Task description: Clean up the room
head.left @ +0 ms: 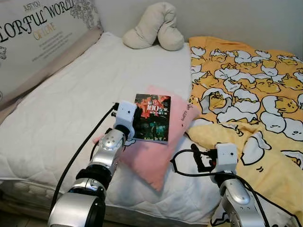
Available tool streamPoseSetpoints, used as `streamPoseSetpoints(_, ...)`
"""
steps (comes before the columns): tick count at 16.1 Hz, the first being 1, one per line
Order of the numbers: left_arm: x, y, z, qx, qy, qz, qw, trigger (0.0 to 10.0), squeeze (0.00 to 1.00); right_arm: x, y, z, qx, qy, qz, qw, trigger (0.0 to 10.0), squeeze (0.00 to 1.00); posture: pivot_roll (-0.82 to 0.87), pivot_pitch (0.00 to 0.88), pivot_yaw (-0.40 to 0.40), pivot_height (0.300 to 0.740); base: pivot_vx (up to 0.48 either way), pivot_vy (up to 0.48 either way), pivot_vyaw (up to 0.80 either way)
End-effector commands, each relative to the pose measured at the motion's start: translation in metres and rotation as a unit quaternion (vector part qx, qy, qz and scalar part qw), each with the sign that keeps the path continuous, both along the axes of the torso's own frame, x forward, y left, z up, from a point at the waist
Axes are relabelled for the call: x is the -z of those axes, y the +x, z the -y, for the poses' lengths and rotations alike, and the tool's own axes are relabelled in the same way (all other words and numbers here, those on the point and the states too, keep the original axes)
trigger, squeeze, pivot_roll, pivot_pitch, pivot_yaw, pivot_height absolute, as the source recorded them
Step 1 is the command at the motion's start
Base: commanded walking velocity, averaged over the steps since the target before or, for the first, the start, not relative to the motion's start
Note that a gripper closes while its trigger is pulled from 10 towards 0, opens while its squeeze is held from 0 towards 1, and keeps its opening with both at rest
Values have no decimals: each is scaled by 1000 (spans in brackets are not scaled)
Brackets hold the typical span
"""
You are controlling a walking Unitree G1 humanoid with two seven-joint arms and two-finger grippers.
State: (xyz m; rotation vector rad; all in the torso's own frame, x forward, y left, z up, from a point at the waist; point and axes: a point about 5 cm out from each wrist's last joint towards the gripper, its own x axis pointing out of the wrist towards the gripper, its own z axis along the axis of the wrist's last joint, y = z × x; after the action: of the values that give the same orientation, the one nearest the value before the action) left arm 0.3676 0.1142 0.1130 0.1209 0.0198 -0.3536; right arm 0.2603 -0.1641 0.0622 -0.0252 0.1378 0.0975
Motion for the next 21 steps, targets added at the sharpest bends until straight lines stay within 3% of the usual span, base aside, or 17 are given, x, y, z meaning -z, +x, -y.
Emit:
streamPoseSetpoints(1,3,0,-4,-13,-14,-14,1000,10000,1000,-3,0,3,3,1,9,1000,10000,0,56,0,-1,740,0,0,0)
streamPoseSetpoints(3,6,1,-7,-21,-31,-34,999,10000,1000,-4,-1,4,5,0,10,1000,10000,0,49,0,-2,740,0,0,0)
streamPoseSetpoints(10,18,-1,-11,-35,-4,-67,997,10000,1000,-8,-3,5,12,11,21,1000,10000,0,33,0,-12,740,0,0,0)
streamPoseSetpoints(15,18,1,-11,-50,-30,-81,995,10000,1000,-7,-6,6,16,10,20,1000,10000,0,24,0,-6,740,0,0,0)
streamPoseSetpoints(18,26,-2,-10,-54,-11,-97,994,10000,1000,-7,-9,6,18,11,17,1000,10000,0,19,4,-2,740,0,0,0)
streamPoseSetpoints(19,29,-4,-10,-57,-16,-105,993,10000,0,-6,-9,6,18,11,17,1000,10000,0,18,5,-1,740,0,0,0)
streamPoseSetpoints(21,37,-7,-8,-55,-39,-132,989,10000,0,-6,-10,6,19,12,15,1000,10000,0,17,8,0,740,0,0,0)
